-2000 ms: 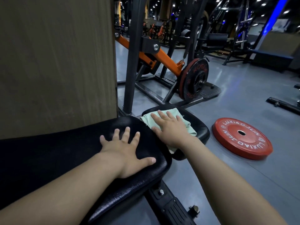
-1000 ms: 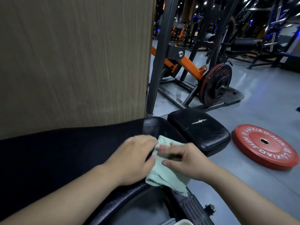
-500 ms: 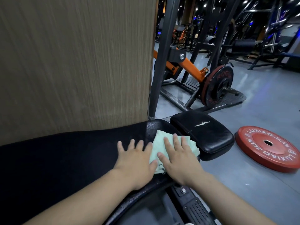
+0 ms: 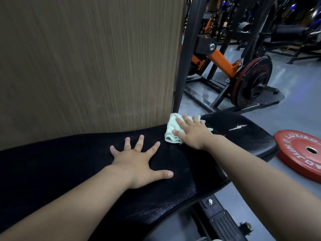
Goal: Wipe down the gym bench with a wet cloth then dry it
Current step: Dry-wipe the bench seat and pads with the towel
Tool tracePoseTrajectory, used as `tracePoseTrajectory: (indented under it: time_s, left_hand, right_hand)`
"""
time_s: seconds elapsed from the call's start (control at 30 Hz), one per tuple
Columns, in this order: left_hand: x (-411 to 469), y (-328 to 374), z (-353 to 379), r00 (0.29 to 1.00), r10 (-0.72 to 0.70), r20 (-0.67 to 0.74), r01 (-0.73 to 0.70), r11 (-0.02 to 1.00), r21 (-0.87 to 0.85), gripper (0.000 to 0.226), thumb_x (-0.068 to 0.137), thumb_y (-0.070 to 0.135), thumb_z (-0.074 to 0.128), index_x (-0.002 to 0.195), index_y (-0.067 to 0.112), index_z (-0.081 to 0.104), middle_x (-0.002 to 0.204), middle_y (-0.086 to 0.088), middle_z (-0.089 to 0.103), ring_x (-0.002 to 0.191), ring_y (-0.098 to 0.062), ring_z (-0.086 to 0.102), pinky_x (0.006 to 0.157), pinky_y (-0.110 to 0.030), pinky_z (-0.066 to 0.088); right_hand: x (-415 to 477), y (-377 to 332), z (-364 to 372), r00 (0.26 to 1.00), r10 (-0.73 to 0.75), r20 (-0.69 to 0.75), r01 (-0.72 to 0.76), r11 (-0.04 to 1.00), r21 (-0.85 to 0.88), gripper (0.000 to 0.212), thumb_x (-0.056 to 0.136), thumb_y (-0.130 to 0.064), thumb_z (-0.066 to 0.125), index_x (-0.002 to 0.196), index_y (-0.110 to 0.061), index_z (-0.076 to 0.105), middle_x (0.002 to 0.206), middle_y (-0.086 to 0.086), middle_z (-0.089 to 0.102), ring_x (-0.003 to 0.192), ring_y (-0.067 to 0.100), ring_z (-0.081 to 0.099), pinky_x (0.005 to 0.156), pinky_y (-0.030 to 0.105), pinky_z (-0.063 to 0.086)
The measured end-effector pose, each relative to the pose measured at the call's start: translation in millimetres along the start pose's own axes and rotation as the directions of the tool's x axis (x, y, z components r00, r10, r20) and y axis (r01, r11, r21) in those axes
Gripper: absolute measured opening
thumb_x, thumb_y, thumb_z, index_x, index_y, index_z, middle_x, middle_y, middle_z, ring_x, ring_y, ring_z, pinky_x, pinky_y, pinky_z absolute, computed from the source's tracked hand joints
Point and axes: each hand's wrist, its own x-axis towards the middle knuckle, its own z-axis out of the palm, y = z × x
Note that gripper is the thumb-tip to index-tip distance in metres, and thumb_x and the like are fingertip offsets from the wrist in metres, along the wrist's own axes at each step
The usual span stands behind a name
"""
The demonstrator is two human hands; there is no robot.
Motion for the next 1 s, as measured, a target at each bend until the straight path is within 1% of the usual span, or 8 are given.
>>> tracePoseTrajectory:
  time_s: [0.13, 0.23, 0.37, 0.43, 0.5, 0.6, 0.77, 1.0]
  left_hand:
    - [-1, 0, 0, 1.0, -0.002, -0.009, 0.002, 1.0, 0.004, 0.107, 0.056, 0.103, 0.025, 0.145, 0.059, -0.014, 0.162, 0.001, -0.023, 0.148, -0.039, -0.019, 0.111, -0.073, -0.003]
    - [-3, 0, 2, 1.0, 0.004, -0.027, -0.004, 1.0, 0.002, 0.107, 0.057, 0.103, 0.025, 0.146, 0.058, -0.012, 0.163, 0.0, -0.02, 0.148, -0.04, -0.018, 0.111, -0.073, -0.003]
    - [-9, -2, 4, 0.995, 0.025, -0.097, -0.026, 1.0, -0.014, 0.107, 0.059, 0.102, 0.023, 0.149, 0.054, -0.007, 0.165, -0.004, -0.012, 0.149, -0.04, -0.012, 0.112, -0.071, -0.001]
    - [-14, -4, 5, 0.99, 0.031, -0.141, -0.037, 0.999, -0.04, 0.103, 0.064, 0.099, 0.021, 0.152, 0.05, -0.002, 0.165, -0.006, -0.008, 0.15, -0.036, -0.01, 0.114, -0.069, -0.002]
    - [-22, -10, 6, 0.982, 0.033, -0.187, -0.046, 0.997, -0.067, 0.095, 0.074, 0.092, 0.022, 0.154, 0.044, 0.003, 0.164, -0.008, -0.006, 0.151, -0.031, -0.009, 0.115, -0.067, -0.003]
    - [-33, -24, 6, 0.973, 0.016, -0.229, -0.032, 0.997, -0.067, 0.087, 0.082, 0.084, 0.028, 0.155, 0.04, 0.009, 0.164, -0.006, -0.003, 0.151, -0.027, -0.007, 0.116, -0.066, -0.001]
    - [-54, -56, 2, 0.98, -0.045, -0.196, 0.028, 0.995, -0.092, 0.092, 0.078, 0.087, 0.031, 0.155, 0.041, 0.01, 0.165, -0.002, 0.004, 0.152, -0.023, -0.002, 0.117, -0.065, 0.003]
    - [-68, -82, 8, 0.996, -0.072, -0.059, 0.066, 0.992, -0.105, 0.101, 0.068, 0.093, 0.034, 0.153, 0.049, 0.001, 0.165, 0.008, -0.007, 0.152, -0.02, -0.008, 0.117, -0.064, 0.008]
  right_hand:
    - [-49, 0, 3, 0.999, -0.048, 0.006, 0.048, 0.998, 0.038, 0.073, 0.097, -0.065, 0.02, 0.158, -0.03, 0.001, 0.166, 0.002, -0.007, 0.15, 0.032, -0.016, 0.12, 0.051, -0.004]
    - [-112, -4, 10, 0.993, -0.116, -0.009, 0.117, 0.993, 0.019, 0.084, 0.085, -0.075, 0.007, 0.157, -0.031, -0.004, 0.164, -0.002, -0.014, 0.149, 0.029, -0.022, 0.121, 0.045, -0.008]
    - [-176, -20, 20, 0.986, -0.165, 0.0, 0.165, 0.986, 0.001, 0.077, 0.088, -0.07, 0.002, 0.155, -0.034, -0.009, 0.161, -0.007, -0.024, 0.143, 0.023, -0.037, 0.116, 0.038, -0.021]
    - [-182, -28, 18, 0.99, -0.143, 0.014, 0.144, 0.988, -0.047, 0.076, 0.089, -0.067, 0.003, 0.156, -0.033, -0.008, 0.161, -0.005, -0.024, 0.142, 0.023, -0.038, 0.115, 0.04, -0.024]
    - [-173, -38, 10, 0.993, -0.12, 0.025, 0.121, 0.988, -0.096, 0.071, 0.094, -0.054, 0.013, 0.157, -0.026, -0.004, 0.162, 0.001, -0.019, 0.145, 0.025, -0.031, 0.116, 0.044, -0.022]
    - [-143, -59, 7, 0.995, -0.081, 0.064, 0.079, 0.996, 0.045, 0.069, 0.098, -0.038, 0.026, 0.158, -0.016, 0.0, 0.163, 0.015, -0.014, 0.15, 0.026, -0.02, 0.12, 0.038, -0.013]
    - [-78, -78, 15, 0.999, -0.042, -0.018, 0.043, 0.995, 0.086, 0.072, 0.099, -0.053, 0.02, 0.158, -0.019, -0.002, 0.164, 0.012, -0.014, 0.15, 0.026, -0.019, 0.121, 0.043, -0.01]
    - [-13, -84, 3, 0.998, -0.056, -0.006, 0.056, 0.996, 0.068, 0.07, 0.097, -0.063, 0.021, 0.157, -0.031, 0.006, 0.165, 0.001, -0.011, 0.149, 0.025, -0.021, 0.118, 0.047, -0.016]
